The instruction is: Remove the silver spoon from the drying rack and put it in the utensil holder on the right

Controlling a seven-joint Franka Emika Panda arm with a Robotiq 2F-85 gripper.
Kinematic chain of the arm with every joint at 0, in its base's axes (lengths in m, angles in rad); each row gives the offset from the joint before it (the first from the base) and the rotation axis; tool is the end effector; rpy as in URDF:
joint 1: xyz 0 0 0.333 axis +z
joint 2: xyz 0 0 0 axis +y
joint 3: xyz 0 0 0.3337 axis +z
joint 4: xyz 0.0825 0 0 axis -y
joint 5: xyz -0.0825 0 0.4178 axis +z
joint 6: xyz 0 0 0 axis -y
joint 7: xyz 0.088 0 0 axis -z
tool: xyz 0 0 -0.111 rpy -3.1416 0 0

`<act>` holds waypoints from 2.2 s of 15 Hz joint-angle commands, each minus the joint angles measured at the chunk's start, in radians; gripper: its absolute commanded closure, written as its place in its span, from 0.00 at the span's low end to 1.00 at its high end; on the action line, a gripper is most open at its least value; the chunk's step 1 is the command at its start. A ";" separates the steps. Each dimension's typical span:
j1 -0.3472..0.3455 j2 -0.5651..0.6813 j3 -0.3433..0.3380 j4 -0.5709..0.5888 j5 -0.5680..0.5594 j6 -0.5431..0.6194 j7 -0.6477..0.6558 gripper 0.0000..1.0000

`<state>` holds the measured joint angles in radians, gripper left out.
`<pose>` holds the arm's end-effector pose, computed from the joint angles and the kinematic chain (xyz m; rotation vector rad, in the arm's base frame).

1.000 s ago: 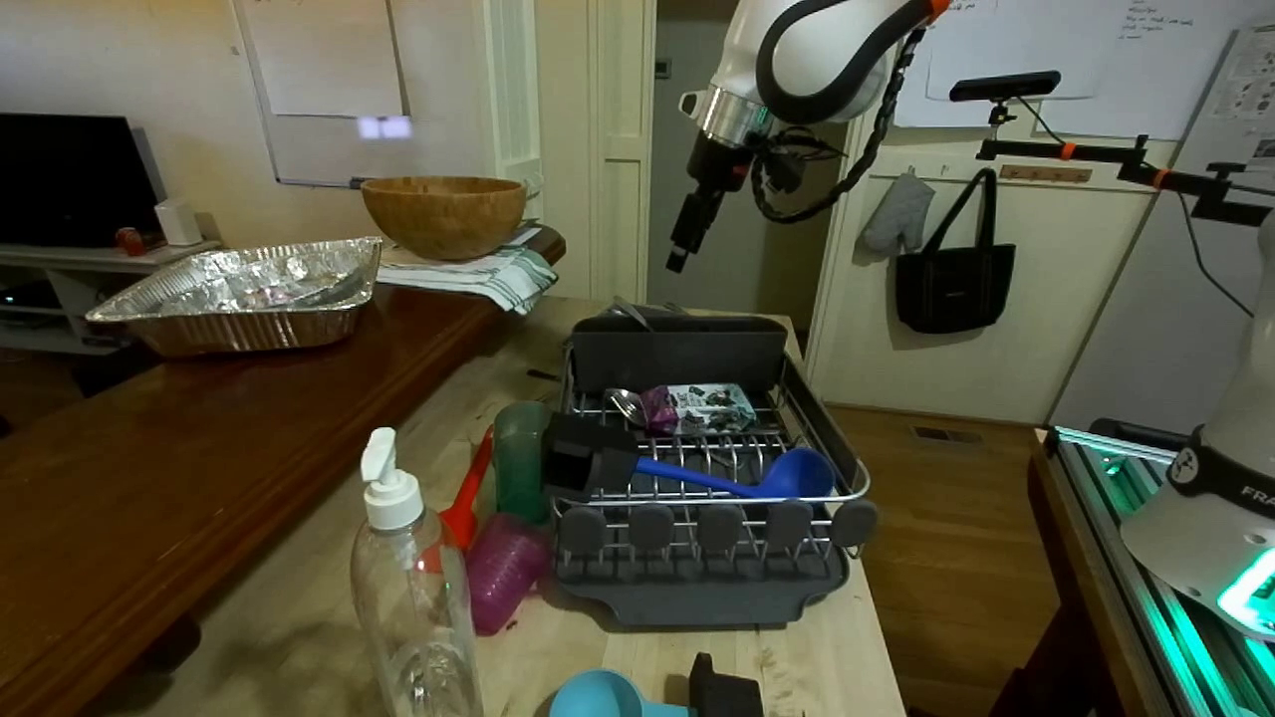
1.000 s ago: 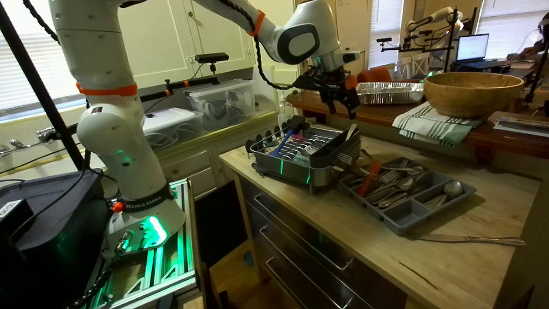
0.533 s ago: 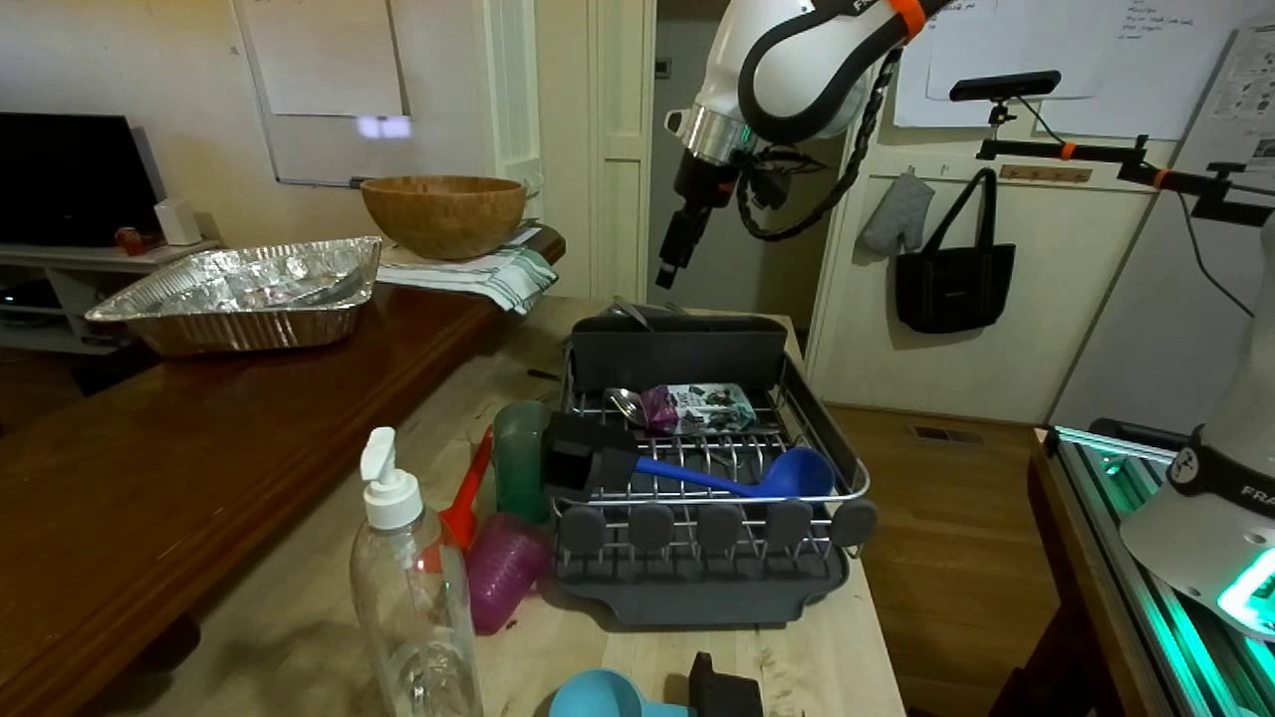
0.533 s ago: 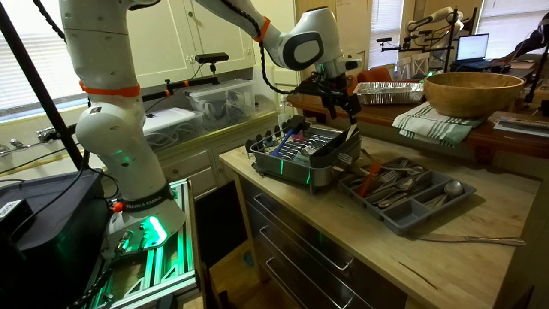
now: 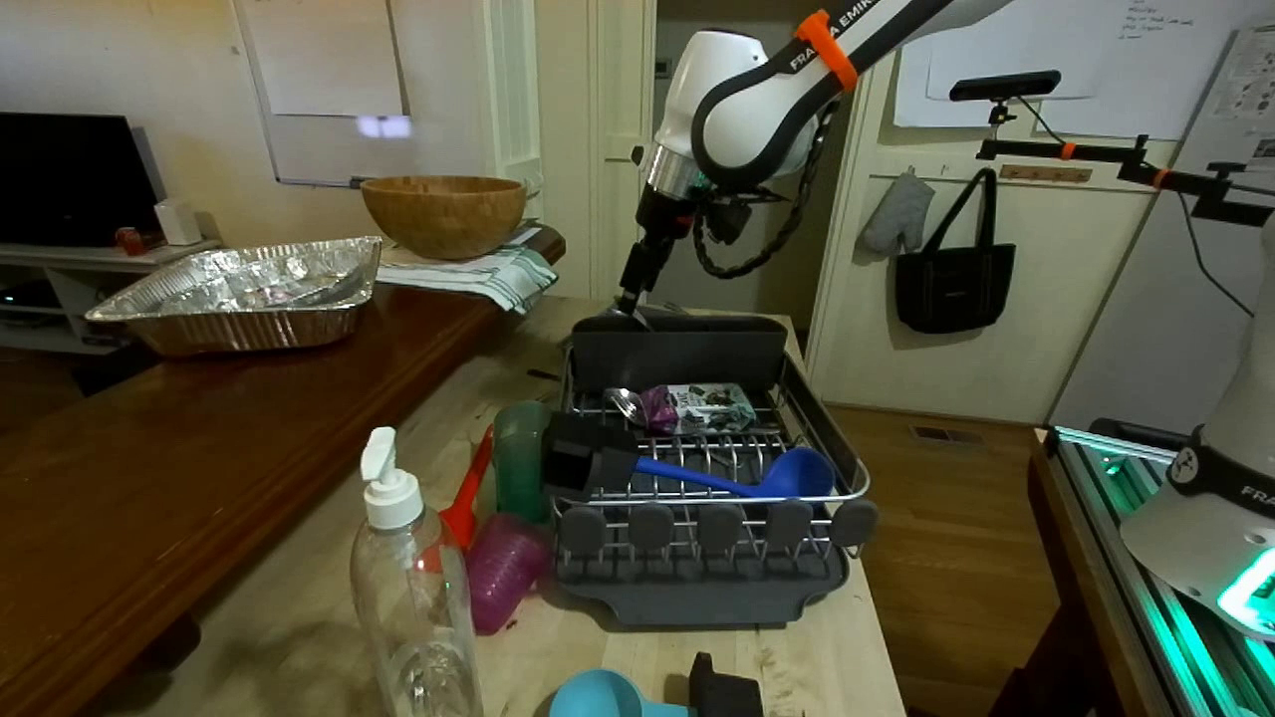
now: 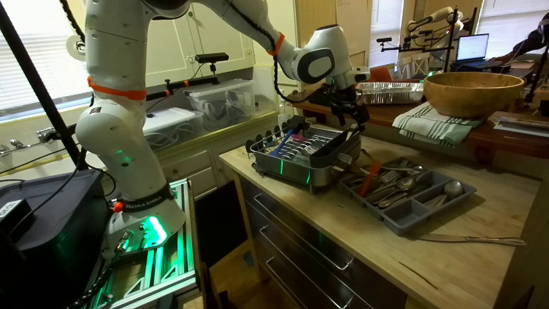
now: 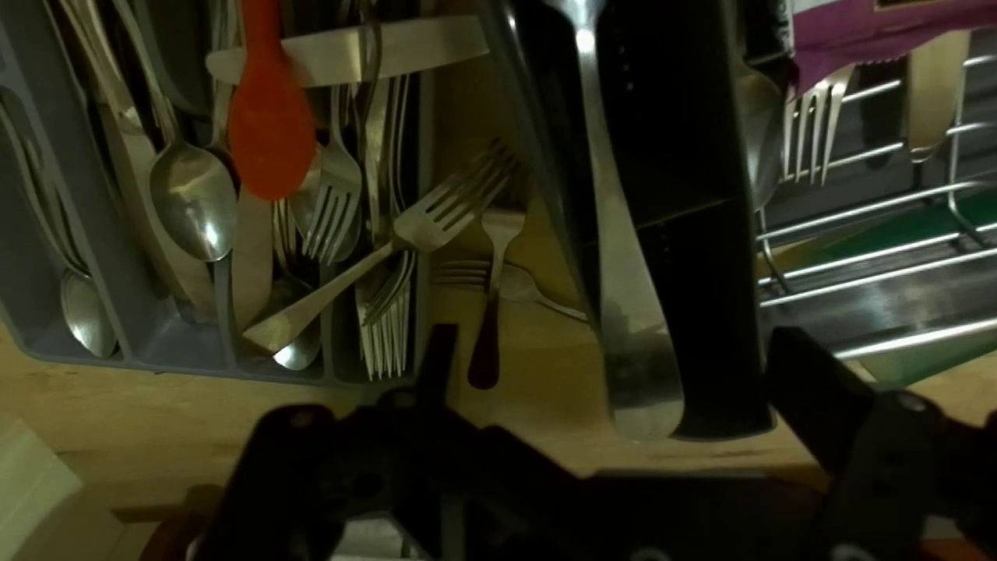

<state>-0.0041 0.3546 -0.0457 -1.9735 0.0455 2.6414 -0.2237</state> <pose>0.6706 -0.0329 0.3120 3.0657 0.2192 0.4844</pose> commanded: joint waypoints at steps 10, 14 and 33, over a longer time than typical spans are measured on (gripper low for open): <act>0.013 0.032 -0.014 0.035 -0.119 -0.017 0.149 0.69; 0.010 0.000 0.003 0.013 -0.118 -0.032 0.141 0.98; -0.072 -0.322 -0.005 -0.064 0.090 0.140 0.125 0.99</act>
<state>-0.0634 0.0287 -0.0197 -2.0270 0.1944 2.6727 -0.2033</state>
